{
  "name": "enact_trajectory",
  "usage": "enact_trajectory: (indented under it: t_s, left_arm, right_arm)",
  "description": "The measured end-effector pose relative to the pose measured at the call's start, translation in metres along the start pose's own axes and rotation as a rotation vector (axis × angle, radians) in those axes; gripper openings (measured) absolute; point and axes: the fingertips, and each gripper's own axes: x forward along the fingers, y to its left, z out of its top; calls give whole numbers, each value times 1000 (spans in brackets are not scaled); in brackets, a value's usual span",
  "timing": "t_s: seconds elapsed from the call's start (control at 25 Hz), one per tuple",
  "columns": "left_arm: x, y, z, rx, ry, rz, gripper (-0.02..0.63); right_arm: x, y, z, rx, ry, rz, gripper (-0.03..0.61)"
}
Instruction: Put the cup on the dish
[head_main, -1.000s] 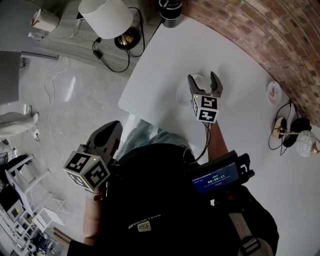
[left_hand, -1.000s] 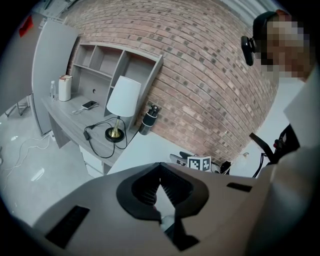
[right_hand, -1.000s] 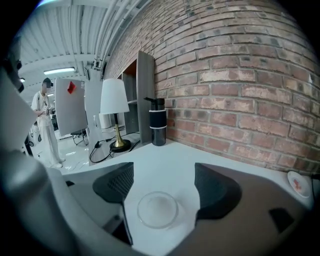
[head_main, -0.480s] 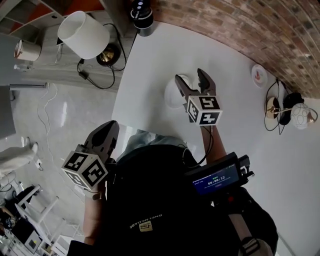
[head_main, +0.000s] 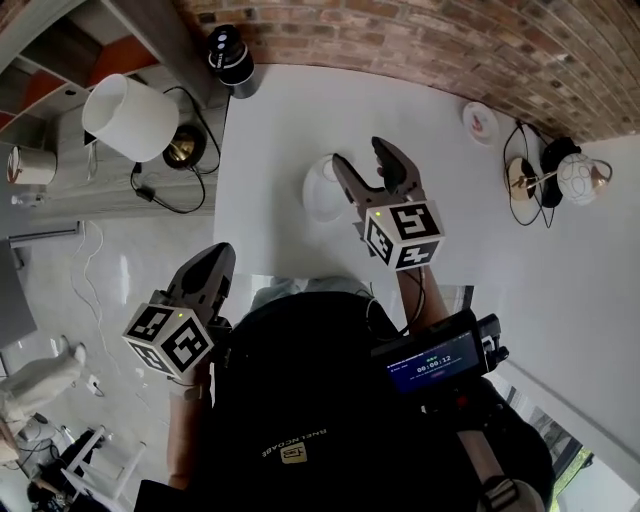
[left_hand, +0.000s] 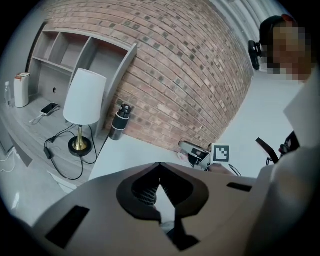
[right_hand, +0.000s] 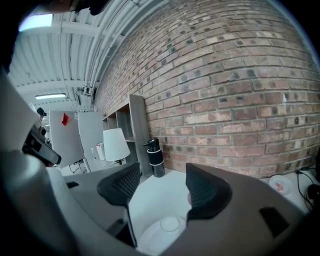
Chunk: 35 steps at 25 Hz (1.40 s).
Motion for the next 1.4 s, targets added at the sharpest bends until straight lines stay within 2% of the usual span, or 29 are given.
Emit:
enact_trajectory:
  t_s: [0.28, 0.6, 0.84, 1.04, 1.4]
  left_arm:
    - [19, -14, 7, 32, 29, -84, 6]
    - [44, -29, 14, 67, 61, -171, 6]
    - [61, -43, 15, 90, 85, -216, 6]
    - [72, -46, 12, 73, 105, -257, 6]
    - [89, -58, 17, 89, 127, -289, 6]
  right_arm:
    - [-33, 0, 23, -6, -50, -33, 259]
    - [-68, -7, 34, 17, -68, -101, 252]
    - [-93, -14, 37, 77, -86, -129, 252]
    - [-110, -15, 35, 128, -99, -156, 252]
    - [-135, -17, 33, 185, -131, -199, 252]
